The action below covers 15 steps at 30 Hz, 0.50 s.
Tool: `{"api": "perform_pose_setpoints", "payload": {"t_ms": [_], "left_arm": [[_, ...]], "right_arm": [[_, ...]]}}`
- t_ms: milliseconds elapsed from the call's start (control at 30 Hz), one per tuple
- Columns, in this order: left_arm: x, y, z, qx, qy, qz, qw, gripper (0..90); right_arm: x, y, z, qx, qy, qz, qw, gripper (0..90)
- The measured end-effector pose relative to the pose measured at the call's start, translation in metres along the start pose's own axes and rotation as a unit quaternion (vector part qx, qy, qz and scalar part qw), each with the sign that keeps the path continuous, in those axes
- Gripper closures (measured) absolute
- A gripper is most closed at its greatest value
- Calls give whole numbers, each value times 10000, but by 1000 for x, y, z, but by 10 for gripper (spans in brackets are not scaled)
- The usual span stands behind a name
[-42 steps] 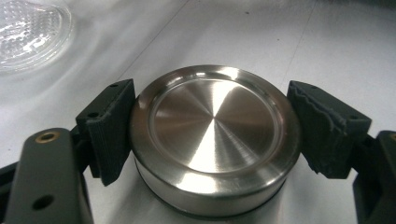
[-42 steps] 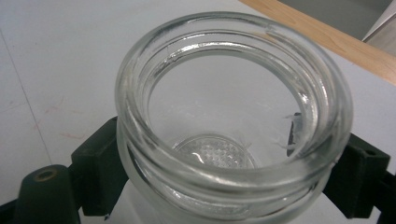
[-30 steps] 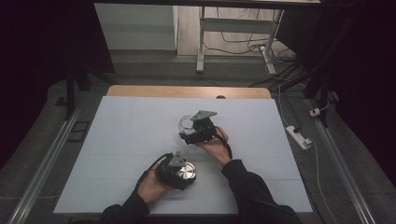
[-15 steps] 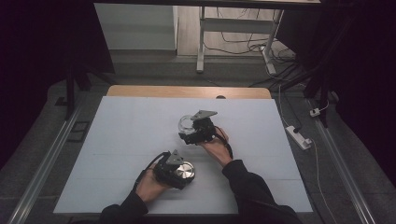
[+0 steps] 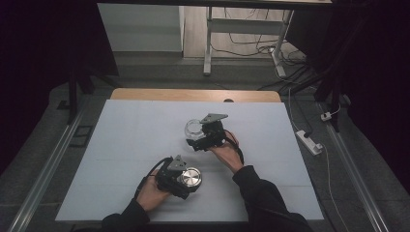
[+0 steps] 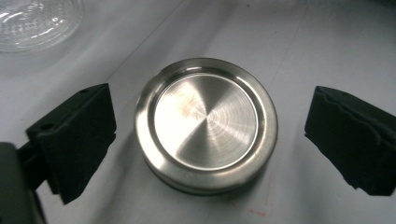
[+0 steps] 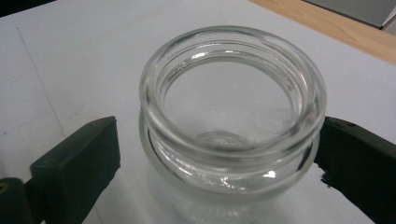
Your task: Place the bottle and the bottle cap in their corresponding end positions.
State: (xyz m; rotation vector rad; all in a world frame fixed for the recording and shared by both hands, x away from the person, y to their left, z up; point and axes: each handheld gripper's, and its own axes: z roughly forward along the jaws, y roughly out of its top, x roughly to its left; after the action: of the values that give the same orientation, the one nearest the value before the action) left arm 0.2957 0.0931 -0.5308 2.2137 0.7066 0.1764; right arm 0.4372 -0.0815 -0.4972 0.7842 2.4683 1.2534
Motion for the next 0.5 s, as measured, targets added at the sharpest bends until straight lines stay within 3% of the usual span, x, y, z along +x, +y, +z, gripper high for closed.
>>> {"api": "perform_pose_setpoints", "payload": {"t_ms": [500], "left_arm": [[10, -9, -19, -219, -159, -353, 9990, 0]], "right_arm": [[3, -6, -12, 66, 233, 201, 9995, 0]]}}
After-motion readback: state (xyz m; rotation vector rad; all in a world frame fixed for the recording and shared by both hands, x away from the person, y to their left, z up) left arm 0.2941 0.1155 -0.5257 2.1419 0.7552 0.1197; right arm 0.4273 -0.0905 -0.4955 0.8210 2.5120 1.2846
